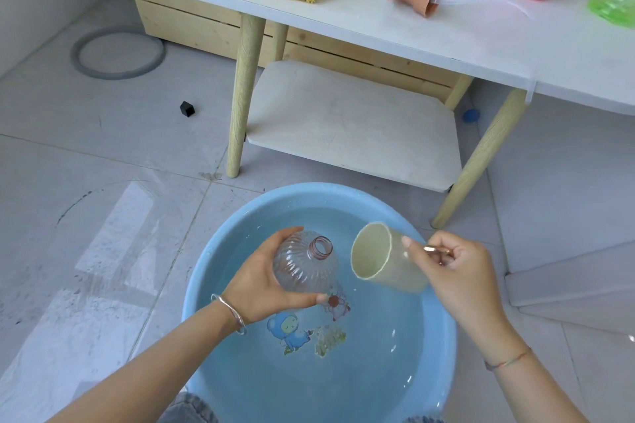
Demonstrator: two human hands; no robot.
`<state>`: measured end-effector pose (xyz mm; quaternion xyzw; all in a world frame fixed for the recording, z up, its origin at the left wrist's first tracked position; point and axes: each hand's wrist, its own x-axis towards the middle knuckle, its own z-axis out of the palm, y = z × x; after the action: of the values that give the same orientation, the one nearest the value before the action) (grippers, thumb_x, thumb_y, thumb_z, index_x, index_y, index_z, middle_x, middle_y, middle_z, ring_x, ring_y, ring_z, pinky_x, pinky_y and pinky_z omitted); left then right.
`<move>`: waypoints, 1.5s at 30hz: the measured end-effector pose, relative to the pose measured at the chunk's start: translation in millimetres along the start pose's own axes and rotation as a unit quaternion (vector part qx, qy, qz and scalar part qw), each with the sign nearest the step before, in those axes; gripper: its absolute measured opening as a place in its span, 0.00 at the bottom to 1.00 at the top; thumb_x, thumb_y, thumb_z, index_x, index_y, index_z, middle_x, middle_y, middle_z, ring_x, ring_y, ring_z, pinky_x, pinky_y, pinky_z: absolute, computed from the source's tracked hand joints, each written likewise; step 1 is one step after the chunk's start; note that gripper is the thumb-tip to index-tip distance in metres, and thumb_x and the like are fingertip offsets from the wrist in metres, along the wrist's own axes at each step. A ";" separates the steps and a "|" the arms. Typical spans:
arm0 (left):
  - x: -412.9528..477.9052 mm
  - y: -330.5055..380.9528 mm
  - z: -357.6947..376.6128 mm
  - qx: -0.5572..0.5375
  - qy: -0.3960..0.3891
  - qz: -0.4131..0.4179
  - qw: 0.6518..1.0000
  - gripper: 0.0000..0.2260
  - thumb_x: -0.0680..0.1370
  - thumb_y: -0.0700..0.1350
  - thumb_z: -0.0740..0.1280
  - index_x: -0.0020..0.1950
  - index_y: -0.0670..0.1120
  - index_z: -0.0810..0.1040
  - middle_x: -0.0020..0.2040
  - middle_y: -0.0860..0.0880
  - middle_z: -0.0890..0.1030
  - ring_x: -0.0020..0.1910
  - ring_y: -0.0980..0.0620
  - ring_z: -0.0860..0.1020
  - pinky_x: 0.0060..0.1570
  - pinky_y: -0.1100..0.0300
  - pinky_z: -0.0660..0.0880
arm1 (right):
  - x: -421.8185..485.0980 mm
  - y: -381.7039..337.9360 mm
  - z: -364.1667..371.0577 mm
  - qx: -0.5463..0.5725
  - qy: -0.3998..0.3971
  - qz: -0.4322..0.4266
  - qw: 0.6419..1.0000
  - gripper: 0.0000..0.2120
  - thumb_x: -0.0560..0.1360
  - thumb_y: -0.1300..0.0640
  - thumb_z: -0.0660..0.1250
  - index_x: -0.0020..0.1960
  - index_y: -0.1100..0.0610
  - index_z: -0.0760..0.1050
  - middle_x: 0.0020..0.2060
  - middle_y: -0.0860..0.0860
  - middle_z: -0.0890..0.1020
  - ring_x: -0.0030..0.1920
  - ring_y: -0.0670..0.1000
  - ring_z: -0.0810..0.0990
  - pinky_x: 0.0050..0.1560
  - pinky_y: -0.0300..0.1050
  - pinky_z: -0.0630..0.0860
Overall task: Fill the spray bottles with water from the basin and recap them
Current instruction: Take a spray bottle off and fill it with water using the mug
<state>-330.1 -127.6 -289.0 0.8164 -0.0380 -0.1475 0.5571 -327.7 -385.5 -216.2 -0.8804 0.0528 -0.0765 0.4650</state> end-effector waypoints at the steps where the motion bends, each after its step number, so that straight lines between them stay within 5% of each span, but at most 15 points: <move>1: 0.0 -0.1 -1.3 -0.002 0.004 0.000 1.000 0.45 0.54 0.63 0.80 0.68 0.55 0.68 0.60 0.60 0.77 0.60 0.63 0.75 0.65 0.61 0.71 | -2.9 7.9 4.5 -0.031 -0.013 -0.010 0.999 0.23 0.70 0.56 0.74 0.27 0.60 0.63 0.22 0.45 0.62 0.26 0.45 0.59 0.27 0.38 0.56; 7: -0.7 2.6 -12.5 0.004 0.034 0.001 0.999 0.41 0.54 0.64 0.78 0.64 0.58 0.68 0.56 0.64 0.78 0.57 0.66 0.75 0.56 0.76 0.68 | -13.5 38.2 25.6 -0.177 -0.085 -0.072 0.978 0.28 0.68 0.56 0.75 0.27 0.50 0.54 0.20 0.46 0.60 0.29 0.48 0.65 0.31 0.37 0.62; 18: -0.3 7.1 -18.9 -0.021 0.060 0.016 0.998 0.40 0.55 0.63 0.79 0.63 0.58 0.69 0.56 0.66 0.77 0.58 0.64 0.76 0.59 0.73 0.69 | -18.7 50.1 49.7 -0.207 -0.131 -0.082 0.966 0.29 0.69 0.55 0.73 0.26 0.50 0.53 0.21 0.46 0.60 0.30 0.46 0.63 0.30 0.34 0.59; 24: 1.7 9.0 -21.5 -0.028 0.078 0.029 0.996 0.40 0.53 0.64 0.78 0.62 0.60 0.69 0.57 0.67 0.77 0.59 0.65 0.75 0.59 0.74 0.68 | -21.1 54.4 42.7 -0.059 -0.090 0.046 0.993 0.26 0.70 0.60 0.74 0.27 0.53 0.57 0.22 0.46 0.61 0.27 0.45 0.61 0.29 0.37 0.56; 30: 5.3 10.4 -27.6 -0.048 0.112 0.037 0.992 0.40 0.56 0.61 0.79 0.64 0.55 0.69 0.59 0.60 0.78 0.60 0.62 0.75 0.60 0.73 0.67 | -20.9 51.6 23.9 0.140 -0.040 0.158 0.977 0.24 0.70 0.60 0.74 0.28 0.54 0.59 0.27 0.50 0.58 0.30 0.46 0.66 0.35 0.41 0.60; 34: 8.3 8.1 -29.9 -0.048 0.118 0.038 0.991 0.40 0.56 0.61 0.79 0.64 0.55 0.70 0.59 0.59 0.78 0.61 0.60 0.75 0.64 0.63 0.69 | -22.6 33.7 14.9 0.195 -0.004 0.161 0.968 0.24 0.72 0.67 0.70 0.29 0.55 0.58 0.23 0.42 0.59 0.25 0.41 0.64 0.30 0.31 0.63; 37: 9.4 8.5 -26.3 -0.046 0.111 0.036 0.992 0.41 0.55 0.61 0.79 0.65 0.54 0.69 0.59 0.60 0.78 0.61 0.60 0.75 0.64 0.65 0.69 | -21.3 12.6 5.5 0.223 0.012 0.145 0.964 0.22 0.73 0.69 0.68 0.29 0.56 0.59 0.18 0.41 0.63 0.22 0.39 0.69 0.30 0.29 0.64; 45: 5.4 14.0 -7.9 -0.014 0.061 0.047 0.997 0.40 0.56 0.61 0.80 0.65 0.56 0.69 0.57 0.64 0.77 0.59 0.63 0.76 0.59 0.73 0.69 | -15.3 -30.6 -14.5 0.256 0.045 0.088 0.962 0.21 0.71 0.67 0.69 0.28 0.57 0.59 0.19 0.41 0.61 0.24 0.40 0.71 0.43 0.40 0.64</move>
<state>-321.3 -126.9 -274.6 0.8130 -0.0405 -0.0716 0.5764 -344.8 -377.6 -184.1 -0.7197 0.1294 -0.0864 0.6767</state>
